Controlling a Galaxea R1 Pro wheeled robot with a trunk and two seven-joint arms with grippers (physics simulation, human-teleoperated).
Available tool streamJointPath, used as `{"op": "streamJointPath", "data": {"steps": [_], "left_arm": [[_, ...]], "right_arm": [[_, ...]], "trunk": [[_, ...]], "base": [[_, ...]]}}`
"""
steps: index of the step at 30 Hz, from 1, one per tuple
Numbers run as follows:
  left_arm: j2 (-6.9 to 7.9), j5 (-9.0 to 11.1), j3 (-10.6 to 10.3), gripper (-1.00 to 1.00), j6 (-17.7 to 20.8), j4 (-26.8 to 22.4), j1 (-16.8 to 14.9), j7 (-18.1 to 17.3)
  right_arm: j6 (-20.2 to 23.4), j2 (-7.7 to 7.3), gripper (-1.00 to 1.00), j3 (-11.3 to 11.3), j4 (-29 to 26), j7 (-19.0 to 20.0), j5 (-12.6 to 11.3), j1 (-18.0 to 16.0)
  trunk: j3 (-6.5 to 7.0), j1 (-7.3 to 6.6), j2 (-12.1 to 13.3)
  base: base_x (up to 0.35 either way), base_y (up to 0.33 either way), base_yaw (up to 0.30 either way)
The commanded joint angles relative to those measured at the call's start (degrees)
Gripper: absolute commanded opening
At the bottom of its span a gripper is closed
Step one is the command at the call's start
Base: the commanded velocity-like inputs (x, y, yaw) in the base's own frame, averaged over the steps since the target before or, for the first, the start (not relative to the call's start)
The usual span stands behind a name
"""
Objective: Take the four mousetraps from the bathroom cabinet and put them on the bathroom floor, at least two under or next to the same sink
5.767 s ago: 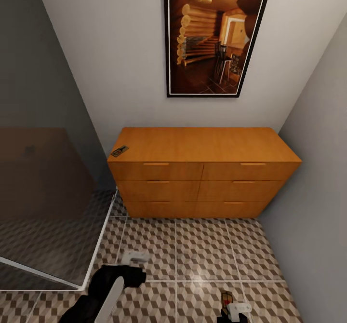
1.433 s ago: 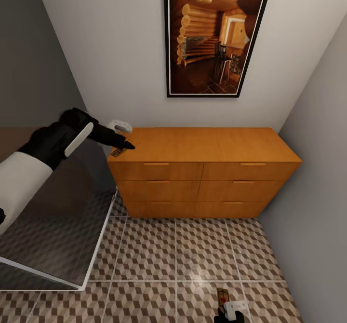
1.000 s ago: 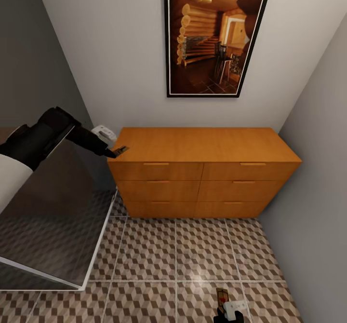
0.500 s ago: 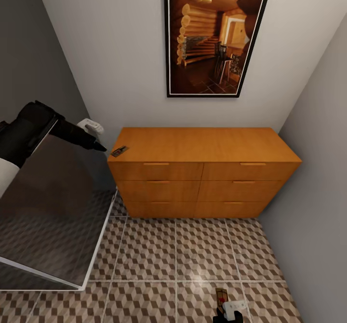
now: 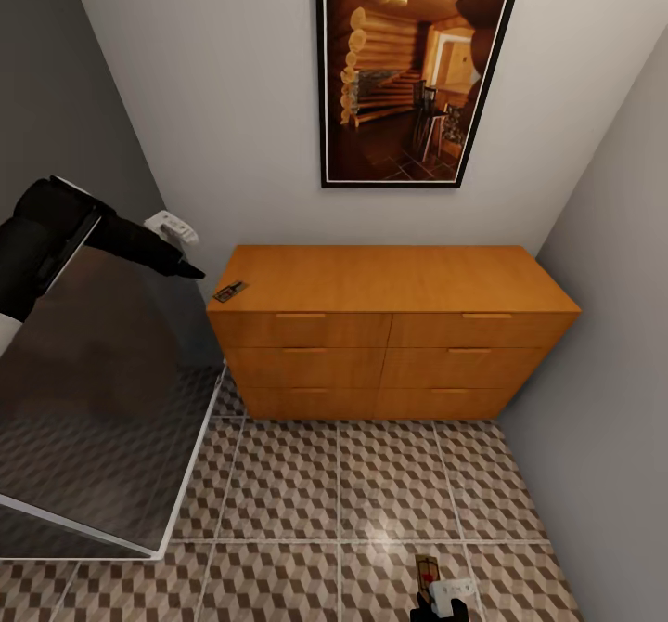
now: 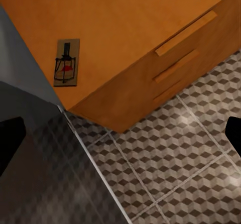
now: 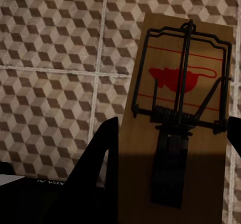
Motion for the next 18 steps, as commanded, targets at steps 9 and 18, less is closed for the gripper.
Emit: {"op": "streamJointPath", "data": {"steps": [9, 18], "left_arm": [[0.08, -0.41, -0.17, 1.0, 0.17, -0.5, -0.14, -1.79], [0.16, -0.41, -0.17, 1.0, 0.17, -0.45, -0.15, -2.33]], "right_arm": [[-0.31, -0.08, -1.0, 0.15, 0.11, 0.55, -0.82, -0.07], [-0.32, -0.13, -1.0, 0.14, 0.11, 0.6, -0.83, -0.07]], "trunk": [[-0.1, 0.03, -0.11], [-0.1, 0.03, -0.11]], "base": [[0.0, 0.0, 0.0], [0.0, 0.0, 0.0]]}}
